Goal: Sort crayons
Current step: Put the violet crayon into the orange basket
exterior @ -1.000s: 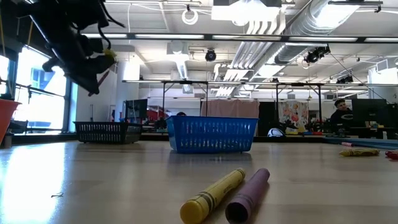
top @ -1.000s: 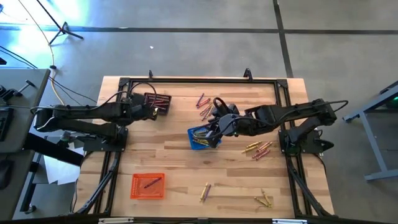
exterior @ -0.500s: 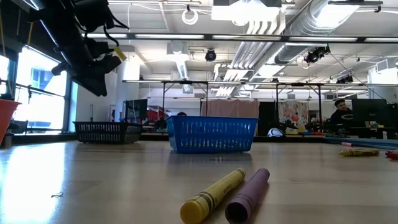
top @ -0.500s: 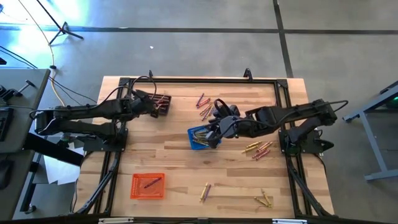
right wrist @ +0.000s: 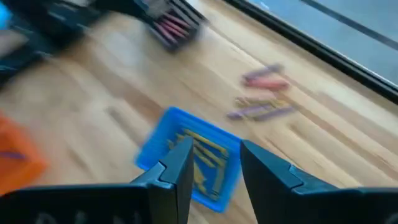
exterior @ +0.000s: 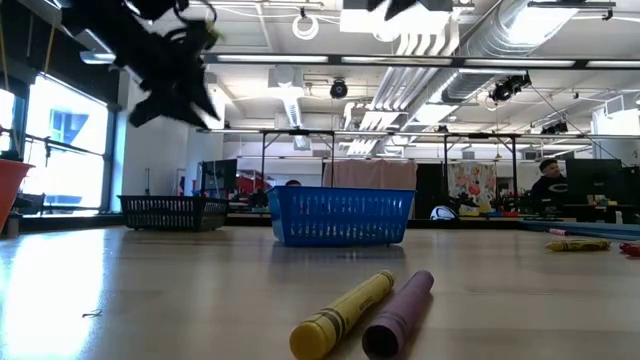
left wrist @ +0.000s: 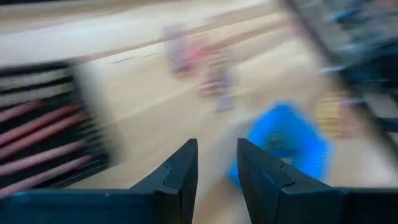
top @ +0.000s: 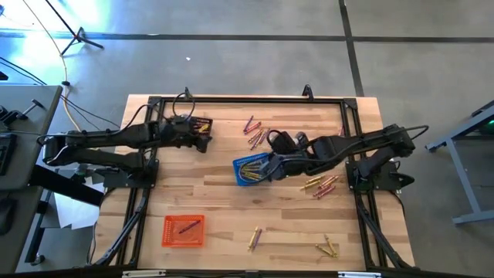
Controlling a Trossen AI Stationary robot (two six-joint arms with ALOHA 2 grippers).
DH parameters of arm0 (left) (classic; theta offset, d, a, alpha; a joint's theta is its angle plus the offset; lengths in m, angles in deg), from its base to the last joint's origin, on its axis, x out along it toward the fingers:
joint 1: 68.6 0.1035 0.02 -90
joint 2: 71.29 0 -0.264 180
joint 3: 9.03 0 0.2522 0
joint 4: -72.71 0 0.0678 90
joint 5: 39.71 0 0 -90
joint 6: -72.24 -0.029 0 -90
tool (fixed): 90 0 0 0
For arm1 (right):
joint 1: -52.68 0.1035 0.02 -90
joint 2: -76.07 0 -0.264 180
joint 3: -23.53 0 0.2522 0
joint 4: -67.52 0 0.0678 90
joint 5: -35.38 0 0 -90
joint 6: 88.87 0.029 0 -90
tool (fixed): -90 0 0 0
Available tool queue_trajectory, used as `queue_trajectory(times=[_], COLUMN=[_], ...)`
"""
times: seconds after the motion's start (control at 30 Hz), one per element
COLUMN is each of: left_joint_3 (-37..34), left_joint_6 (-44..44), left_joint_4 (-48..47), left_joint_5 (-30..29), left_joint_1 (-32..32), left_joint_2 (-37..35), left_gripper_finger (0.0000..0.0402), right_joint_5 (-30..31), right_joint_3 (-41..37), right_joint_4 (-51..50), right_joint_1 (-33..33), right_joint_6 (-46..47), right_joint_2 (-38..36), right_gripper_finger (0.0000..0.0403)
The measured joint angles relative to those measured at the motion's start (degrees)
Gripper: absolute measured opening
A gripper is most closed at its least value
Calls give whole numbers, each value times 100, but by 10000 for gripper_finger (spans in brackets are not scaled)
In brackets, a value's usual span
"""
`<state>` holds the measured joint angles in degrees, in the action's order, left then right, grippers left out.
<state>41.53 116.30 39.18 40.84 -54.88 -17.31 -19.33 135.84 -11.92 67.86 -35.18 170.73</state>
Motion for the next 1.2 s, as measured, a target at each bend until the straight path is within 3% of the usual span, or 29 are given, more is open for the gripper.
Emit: queue_trajectory(times=[0.23, 0.37, 0.53, 0.63, 0.73, 0.83, 0.9, 1.0, 1.2], left_joint_3=[2, 5, 7, 7, 7, 7, 7, 7, 7], left_joint_6=[27, 29, 27, 27, 23, 46, 82, 81, -8], left_joint_4=[1986, 2372, 2349, 2348, 2354, 2356, 2358, 2356, 2351], left_joint_5=[624, 628, 603, 604, 603, 605, 606, 622, 623], left_joint_1=[-692, -1028, -1226, -1263, -1265, -1268, -1272, -1295, -1408], left_joint_2=[0, 0, 0, 0, 0, 0, 0, 0, 0], left_gripper_finger=[90, 90, 90, 90, 90, 90, 90, 90, 90], right_joint_5=[-930, -1585, -3204, -4203, -5102, -5136, -4771, -4166, -3978], right_joint_3=[-26, -767, -1987, -2651, -3114, -3282, -3274, -3261, -3259], right_joint_4=[-2533, -1542, -1021, 305, 2268, 3653, 4100, 4458, 4670], right_joint_1=[2, 254, 547, 815, 1086, 1256, 1316, 1384, 1490], right_joint_6=[1424, 705, -193, -806, -1225, -1270, -1220, -1340, -2995], right_joint_2=[625, 549, 549, 541, 541, 541, 535, 535, 535], right_gripper_finger=[118, 118, 118, 116, 105, 91, 82, 72, 58])
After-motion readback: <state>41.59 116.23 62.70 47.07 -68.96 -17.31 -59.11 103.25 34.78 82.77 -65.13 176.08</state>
